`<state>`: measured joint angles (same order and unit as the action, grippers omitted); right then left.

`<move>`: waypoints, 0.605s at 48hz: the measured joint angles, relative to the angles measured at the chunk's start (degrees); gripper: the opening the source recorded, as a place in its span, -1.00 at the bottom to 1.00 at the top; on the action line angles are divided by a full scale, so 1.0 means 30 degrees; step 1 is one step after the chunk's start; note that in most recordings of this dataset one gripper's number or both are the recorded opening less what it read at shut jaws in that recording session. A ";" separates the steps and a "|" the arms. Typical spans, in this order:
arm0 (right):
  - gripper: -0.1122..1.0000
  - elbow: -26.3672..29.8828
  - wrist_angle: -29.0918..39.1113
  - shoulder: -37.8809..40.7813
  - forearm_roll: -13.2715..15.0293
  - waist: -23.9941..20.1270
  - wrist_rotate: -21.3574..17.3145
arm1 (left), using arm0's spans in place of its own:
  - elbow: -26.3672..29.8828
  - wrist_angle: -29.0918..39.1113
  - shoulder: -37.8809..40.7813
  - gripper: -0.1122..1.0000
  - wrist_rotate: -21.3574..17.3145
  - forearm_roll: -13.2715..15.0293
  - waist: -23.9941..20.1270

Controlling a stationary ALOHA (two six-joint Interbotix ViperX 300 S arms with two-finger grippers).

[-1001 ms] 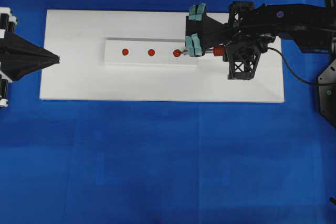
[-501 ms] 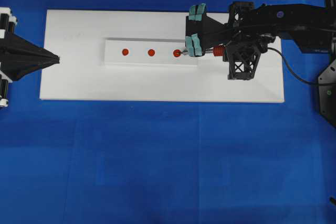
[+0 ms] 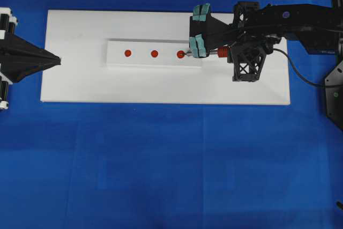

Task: Touch the tip of the soldering iron to the mark.
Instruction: 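Raise the iron tip off the rightmost dot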

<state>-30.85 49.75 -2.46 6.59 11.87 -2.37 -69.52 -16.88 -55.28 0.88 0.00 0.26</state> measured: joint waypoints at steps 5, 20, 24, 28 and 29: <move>-0.68 0.0000 0.0000 0.0000 0.0000 0.0000 0.0000 | 0.0000 -0.0029 0.0000 -0.79 0.0000 0.0000 0.0000; -0.68 0.0557 0.0879 -0.0205 0.0029 0.0029 0.0000 | 0.0029 0.0000 0.0000 -0.79 0.0000 0.0000 -0.0029; -0.68 0.0996 0.1465 -0.0527 0.0029 0.0000 0.0000 | 0.0029 0.0000 -0.0029 -0.79 0.0000 0.0000 0.0000; -0.68 0.1611 0.2314 -0.0879 0.0029 0.0000 0.0000 | 0.0029 0.0000 0.0000 -0.79 0.0000 0.0000 0.0000; -0.68 0.1758 0.2549 -0.0937 0.0059 0.0029 0.0000 | 0.0029 0.0000 0.0000 -0.79 0.0000 0.0000 0.0000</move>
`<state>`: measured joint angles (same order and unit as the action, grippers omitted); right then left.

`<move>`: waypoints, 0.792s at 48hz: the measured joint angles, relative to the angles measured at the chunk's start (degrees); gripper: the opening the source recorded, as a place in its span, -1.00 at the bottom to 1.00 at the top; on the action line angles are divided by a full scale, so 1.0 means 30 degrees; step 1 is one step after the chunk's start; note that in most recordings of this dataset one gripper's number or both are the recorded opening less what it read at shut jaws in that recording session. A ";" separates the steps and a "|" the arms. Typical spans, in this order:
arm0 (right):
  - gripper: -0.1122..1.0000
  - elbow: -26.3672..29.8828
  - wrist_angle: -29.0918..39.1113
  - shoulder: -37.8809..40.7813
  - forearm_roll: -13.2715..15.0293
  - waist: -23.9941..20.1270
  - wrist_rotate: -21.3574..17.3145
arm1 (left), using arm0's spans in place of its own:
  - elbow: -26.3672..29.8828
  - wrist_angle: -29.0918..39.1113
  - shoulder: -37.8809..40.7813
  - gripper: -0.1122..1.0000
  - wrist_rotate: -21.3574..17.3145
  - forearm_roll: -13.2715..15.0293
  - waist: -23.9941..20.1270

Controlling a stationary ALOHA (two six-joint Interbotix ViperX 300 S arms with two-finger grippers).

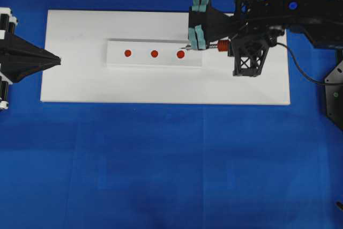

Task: Touch the tip of the soldering iron to the mark.
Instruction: 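Raise the iron tip off the rightmost dot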

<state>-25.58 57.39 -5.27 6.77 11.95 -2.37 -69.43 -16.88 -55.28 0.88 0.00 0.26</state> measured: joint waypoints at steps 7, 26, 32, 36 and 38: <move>-0.68 0.1260 0.1641 -0.0557 0.0059 -0.0029 0.0000 | -0.0029 0.0000 0.0000 -0.79 0.0000 0.0000 0.0000; -0.68 0.3281 0.4043 -0.1787 0.0586 -0.0029 0.0000 | 0.0000 0.0000 0.0000 -0.79 0.0029 0.0000 0.0000; -0.68 0.3252 0.4072 -0.1816 0.0615 -0.0029 0.0029 | 0.0000 0.0000 0.0000 -0.79 0.0029 0.0029 -0.0029; -0.68 0.3281 0.4072 -0.1816 0.0615 -0.0029 0.0000 | -0.0029 0.0000 0.0000 -0.79 0.0029 0.0000 -0.0029; -0.68 0.3281 0.4072 -0.1846 0.0615 -0.0059 0.0029 | 0.0000 -0.0029 0.0000 -0.79 0.0029 0.0000 0.0000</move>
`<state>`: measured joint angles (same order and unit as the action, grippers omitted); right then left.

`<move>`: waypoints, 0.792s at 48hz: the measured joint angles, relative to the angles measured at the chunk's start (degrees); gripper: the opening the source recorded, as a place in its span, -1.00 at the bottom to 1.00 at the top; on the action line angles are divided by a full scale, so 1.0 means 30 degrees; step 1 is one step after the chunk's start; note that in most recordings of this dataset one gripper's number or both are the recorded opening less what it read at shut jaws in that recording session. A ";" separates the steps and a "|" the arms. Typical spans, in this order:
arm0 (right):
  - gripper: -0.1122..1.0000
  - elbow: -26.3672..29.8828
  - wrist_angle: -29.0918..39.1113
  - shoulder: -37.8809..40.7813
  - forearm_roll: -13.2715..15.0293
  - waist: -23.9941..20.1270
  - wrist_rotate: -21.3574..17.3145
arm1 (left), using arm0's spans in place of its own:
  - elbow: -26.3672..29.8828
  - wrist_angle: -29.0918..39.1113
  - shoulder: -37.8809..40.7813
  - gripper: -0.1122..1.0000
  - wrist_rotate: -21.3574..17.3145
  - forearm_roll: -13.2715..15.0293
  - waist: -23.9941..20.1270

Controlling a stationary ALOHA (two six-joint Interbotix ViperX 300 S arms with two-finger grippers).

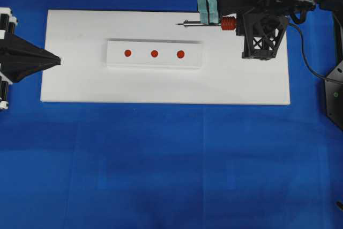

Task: Touch the tip of the soldering iron to the mark.
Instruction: 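Raise the iron tip off the rightmost dot, then carry the iron back down and lower it onto the blue table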

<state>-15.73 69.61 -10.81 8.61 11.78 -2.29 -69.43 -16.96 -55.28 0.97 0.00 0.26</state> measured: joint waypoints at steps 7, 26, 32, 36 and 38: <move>-0.68 0.0000 0.0000 0.0000 0.0000 -0.0117 -0.0029 | -0.0029 0.0029 0.0000 -0.79 0.0000 0.0000 -0.0029; -0.68 -0.0439 0.0000 -0.0264 0.0000 -0.2871 -0.3193 | -0.0029 0.0000 -0.0029 -0.79 0.0000 0.0000 0.0000; -0.68 -0.0615 -0.0029 -0.0381 0.0000 -0.4746 -0.4951 | -0.0029 -0.0029 -0.0029 -0.79 0.0000 0.0000 -0.0029; -0.68 -0.0615 -0.0029 -0.0352 0.0146 -0.6035 -0.6387 | -0.0029 -0.0029 0.0000 -0.79 0.0000 0.0029 -0.0029; -0.68 -0.0615 -0.0029 -0.0381 0.0264 -0.6563 -0.7061 | 0.0000 -0.0029 -0.0029 -0.79 0.0000 0.0000 -0.0029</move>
<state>-17.58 69.52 -11.95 9.40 -7.91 -23.47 -69.43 -17.05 -55.37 0.97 0.00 0.18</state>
